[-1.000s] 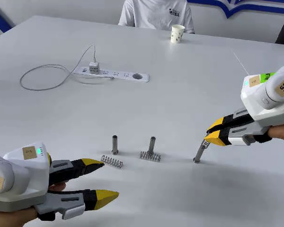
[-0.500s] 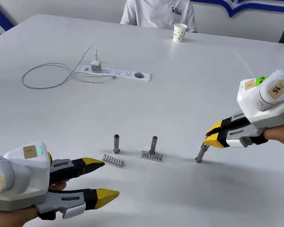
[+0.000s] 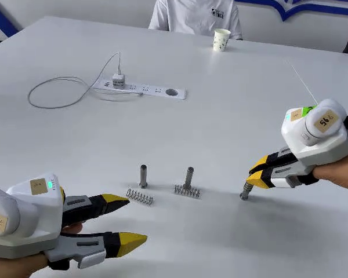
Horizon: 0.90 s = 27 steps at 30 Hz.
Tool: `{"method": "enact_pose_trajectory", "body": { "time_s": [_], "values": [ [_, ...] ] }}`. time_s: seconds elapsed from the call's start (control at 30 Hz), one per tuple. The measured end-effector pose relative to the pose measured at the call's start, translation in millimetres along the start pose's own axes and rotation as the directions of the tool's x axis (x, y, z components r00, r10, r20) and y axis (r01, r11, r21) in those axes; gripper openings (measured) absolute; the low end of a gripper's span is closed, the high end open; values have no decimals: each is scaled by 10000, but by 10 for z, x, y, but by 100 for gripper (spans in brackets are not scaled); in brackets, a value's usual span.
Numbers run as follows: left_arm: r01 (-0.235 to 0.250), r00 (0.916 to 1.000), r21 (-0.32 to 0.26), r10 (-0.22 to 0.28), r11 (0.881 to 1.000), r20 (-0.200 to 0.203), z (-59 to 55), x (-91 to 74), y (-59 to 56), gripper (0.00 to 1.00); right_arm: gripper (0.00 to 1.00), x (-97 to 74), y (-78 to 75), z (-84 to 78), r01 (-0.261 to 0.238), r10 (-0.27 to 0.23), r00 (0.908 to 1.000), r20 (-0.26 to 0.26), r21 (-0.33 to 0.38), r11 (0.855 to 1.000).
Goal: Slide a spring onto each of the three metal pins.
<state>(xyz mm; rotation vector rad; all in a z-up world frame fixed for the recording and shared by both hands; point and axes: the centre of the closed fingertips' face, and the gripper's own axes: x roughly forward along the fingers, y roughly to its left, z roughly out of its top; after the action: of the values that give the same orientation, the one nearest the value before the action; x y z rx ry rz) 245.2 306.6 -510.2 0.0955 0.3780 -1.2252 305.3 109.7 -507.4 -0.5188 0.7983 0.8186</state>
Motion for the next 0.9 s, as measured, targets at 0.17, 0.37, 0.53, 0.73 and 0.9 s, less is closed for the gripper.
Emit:
{"method": "enact_pose_trajectory", "body": {
  "time_s": [0.17, 0.37, 0.53, 0.73, 0.9],
  "values": [
    [-30, 10000, 0, 30, 10000, -12, 5, -12, 1, 47, 12, 65, -4, -21, 38, -38, 10000, -20, 68, 10000],
    [-71, 10000, 2, 71, 10000, -15, 13, -27, 0, 47, 12, 132, -32, -44, 123, -124, 9999, 15, 142, 9998],
    [-64, 10000, 13, 64, 10000, -29, 13, -27, -5, 47, 12, 171, -33, -64, 151, -151, 9999, 25, 242, 9996],
    [-81, 10000, 15, 81, 10000, -30, 15, -29, -5, 47, 12, 198, -52, -70, 196, -199, 9998, 91, 323, 9993],
    [-89, 10000, 16, 89, 10000, -36, 7, -30, -5, 47, 16, 215, -54, -76, 209, -211, 9998, 52, 330, 9992]
  ]
}}
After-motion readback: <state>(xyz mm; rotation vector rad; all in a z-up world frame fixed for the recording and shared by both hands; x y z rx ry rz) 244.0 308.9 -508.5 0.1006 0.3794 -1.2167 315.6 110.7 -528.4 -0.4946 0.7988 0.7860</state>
